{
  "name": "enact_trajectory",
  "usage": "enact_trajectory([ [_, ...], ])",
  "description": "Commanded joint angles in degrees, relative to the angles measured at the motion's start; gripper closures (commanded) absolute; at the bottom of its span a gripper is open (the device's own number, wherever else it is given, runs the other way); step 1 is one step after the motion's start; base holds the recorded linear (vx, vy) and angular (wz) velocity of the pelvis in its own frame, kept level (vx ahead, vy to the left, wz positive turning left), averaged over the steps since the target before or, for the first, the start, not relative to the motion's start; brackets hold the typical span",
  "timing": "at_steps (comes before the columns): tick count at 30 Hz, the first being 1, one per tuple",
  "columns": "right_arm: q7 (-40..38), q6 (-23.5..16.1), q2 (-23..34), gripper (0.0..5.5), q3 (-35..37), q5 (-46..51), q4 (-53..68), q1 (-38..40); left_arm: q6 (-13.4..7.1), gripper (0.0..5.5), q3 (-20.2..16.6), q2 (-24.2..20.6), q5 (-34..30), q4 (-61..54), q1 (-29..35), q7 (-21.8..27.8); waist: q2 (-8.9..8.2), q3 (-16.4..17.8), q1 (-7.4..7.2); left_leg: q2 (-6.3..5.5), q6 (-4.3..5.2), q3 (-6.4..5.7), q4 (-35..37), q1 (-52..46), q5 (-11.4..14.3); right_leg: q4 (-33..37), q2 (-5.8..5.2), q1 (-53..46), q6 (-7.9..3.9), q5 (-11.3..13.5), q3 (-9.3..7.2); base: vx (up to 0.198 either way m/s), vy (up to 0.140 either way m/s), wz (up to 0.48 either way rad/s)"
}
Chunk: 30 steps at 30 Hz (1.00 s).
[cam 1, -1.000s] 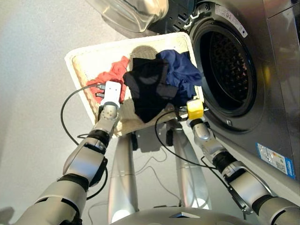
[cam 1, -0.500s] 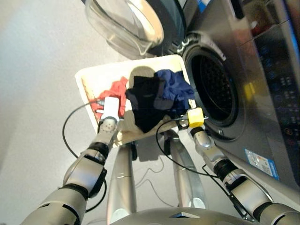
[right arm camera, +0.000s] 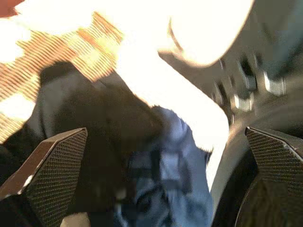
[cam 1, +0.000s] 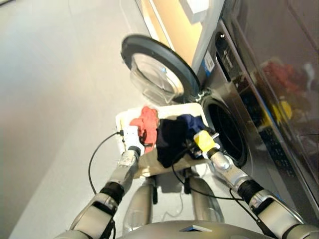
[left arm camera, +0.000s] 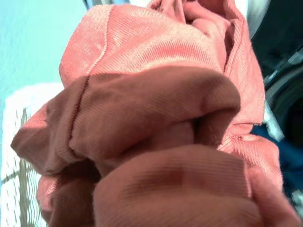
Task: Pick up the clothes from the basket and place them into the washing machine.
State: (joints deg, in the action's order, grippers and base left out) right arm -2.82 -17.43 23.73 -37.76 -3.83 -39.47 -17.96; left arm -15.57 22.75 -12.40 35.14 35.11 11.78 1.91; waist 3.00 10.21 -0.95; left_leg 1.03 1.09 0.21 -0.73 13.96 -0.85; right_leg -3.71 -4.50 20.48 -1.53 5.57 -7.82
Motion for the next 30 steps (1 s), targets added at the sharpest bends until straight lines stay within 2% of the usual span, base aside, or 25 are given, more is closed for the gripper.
enact_trajectory([
  [1,2.3,-1.3,0.7,0.00,-2.7,-5.6,5.8,1.7,-0.8,5.50,0.5,-1.7,4.1,-5.9,-0.9,3.4,-1.76,-4.7,0.97,-3.26,0.49,1.74,4.5,-1.5,-4.7,4.8,0.86,-6.4,-4.16,0.6,0.96,0.098,-0.029,0.051],
  [8,3.9,-1.2,1.0,0.00,-5.2,-9.9,9.5,2.8,2.4,5.50,2.4,-1.2,10.3,-14.5,-5.0,6.3,-0.80,-8.4,1.19,-3.20,0.90,1.88,5.7,-7.6,-4.2,7.1,1.09,-13.2,-4.32,0.1,0.54,0.072,-0.022,0.041],
  [14,2.5,-1.3,1.7,0.00,-6.6,-15.4,13.2,2.2,5.4,5.50,5.9,-1.9,14.3,-19.8,-6.7,7.6,-0.36,-10.7,0.95,-3.06,1.03,2.11,5.7,-10.8,-3.3,7.6,1.28,-16.8,-4.42,-0.6,0.46,0.009,-0.002,0.002],
  [19,1.8,-1.1,1.8,0.00,-8.3,-19.7,13.6,1.2,7.4,5.50,8.8,-2.7,16.1,-21.5,-7.0,8.7,-0.21,-11.6,0.91,-2.90,0.86,2.25,5.7,-12.4,-2.8,7.9,1.45,-18.3,-4.45,-0.8,0.51,0.000,0.000,0.000],
  [20,1.0,-0.9,2.2,0.00,-9.2,-22.8,13.7,0.2,8.4,5.50,10.5,-2.9,17.3,-22.2,-7.0,9.4,-0.19,-12.0,0.89,-2.91,0.79,2.28,5.7,-12.7,-2.6,8.0,1.47,-18.8,-4.50,-0.9,0.48,0.000,0.000,0.000],
  [23,-1.6,-0.8,3.5,0.00,-10.0,-29.3,15.3,-0.8,9.7,5.50,12.0,-2.9,20.1,-23.4,-7.5,9.7,-0.24,-12.4,0.84,-2.79,0.73,2.41,5.7,-13.4,-2.2,8.1,1.49,-19.6,-4.55,-1.1,0.39,0.000,0.000,0.000],
  [30,-5.4,0.7,3.2,0.00,-11.6,-38.8,14.3,-3.3,11.6,5.50,15.3,-3.0,24.6,-25.5,-7.3,10.2,-0.17,-12.4,0.68,-2.78,0.47,2.22,5.7,-13.9,-1.6,8.2,1.57,-20.0,-4.65,-1.3,0.58,0.000,0.000,0.000],
])
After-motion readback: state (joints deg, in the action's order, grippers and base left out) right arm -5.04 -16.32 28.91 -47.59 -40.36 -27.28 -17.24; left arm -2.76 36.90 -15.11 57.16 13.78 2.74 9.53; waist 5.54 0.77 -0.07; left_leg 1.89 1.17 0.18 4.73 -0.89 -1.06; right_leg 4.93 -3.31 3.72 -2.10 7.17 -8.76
